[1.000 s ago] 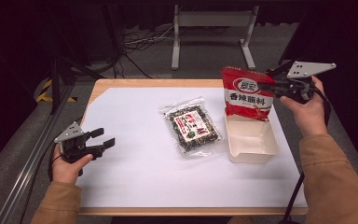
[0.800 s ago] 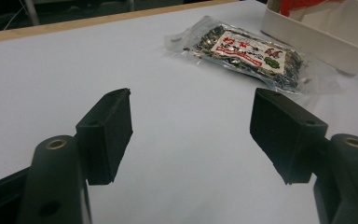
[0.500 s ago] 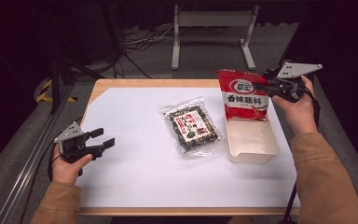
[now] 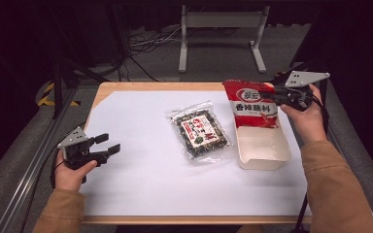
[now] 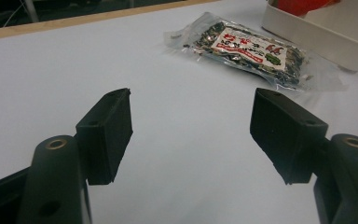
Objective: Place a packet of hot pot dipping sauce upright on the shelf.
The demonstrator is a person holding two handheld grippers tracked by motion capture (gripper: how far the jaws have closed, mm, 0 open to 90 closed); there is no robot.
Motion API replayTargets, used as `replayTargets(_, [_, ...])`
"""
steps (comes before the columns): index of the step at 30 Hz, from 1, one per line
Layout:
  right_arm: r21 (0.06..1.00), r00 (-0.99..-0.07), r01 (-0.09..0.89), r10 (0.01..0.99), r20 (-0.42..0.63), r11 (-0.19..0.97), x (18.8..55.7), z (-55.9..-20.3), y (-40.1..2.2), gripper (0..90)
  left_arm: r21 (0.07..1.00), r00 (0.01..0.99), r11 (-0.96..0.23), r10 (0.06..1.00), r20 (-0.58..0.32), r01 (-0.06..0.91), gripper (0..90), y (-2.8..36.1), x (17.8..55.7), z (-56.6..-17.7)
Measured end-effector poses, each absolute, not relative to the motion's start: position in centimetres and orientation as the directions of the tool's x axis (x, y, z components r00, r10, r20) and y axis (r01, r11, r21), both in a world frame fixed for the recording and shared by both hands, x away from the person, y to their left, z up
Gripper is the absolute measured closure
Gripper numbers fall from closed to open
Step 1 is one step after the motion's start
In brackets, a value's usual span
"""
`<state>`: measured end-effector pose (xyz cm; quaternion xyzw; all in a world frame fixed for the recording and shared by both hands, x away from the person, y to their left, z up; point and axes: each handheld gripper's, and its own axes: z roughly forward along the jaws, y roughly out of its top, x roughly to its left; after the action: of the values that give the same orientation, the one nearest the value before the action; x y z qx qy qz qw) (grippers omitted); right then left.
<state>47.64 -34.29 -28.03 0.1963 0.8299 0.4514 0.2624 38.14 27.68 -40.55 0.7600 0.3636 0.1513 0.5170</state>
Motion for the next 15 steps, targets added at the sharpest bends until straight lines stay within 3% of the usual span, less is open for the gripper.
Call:
replayTargets(6, [0.853,-0.805,0.104,0.547,-0.229,0.511,47.5,-28.8,-33.9,89.1,0.896,0.688,-0.195,0.710,-0.152,0.398,30.2,27.8,38.1,-40.5])
replayTargets(15, [0.861,-0.765,0.173,0.615,-0.188,0.478,47.3,-29.8,-35.2,89.2,0.896,0.690,-0.194,0.707,-0.155,0.400,30.1,27.7,38.2,-40.6])
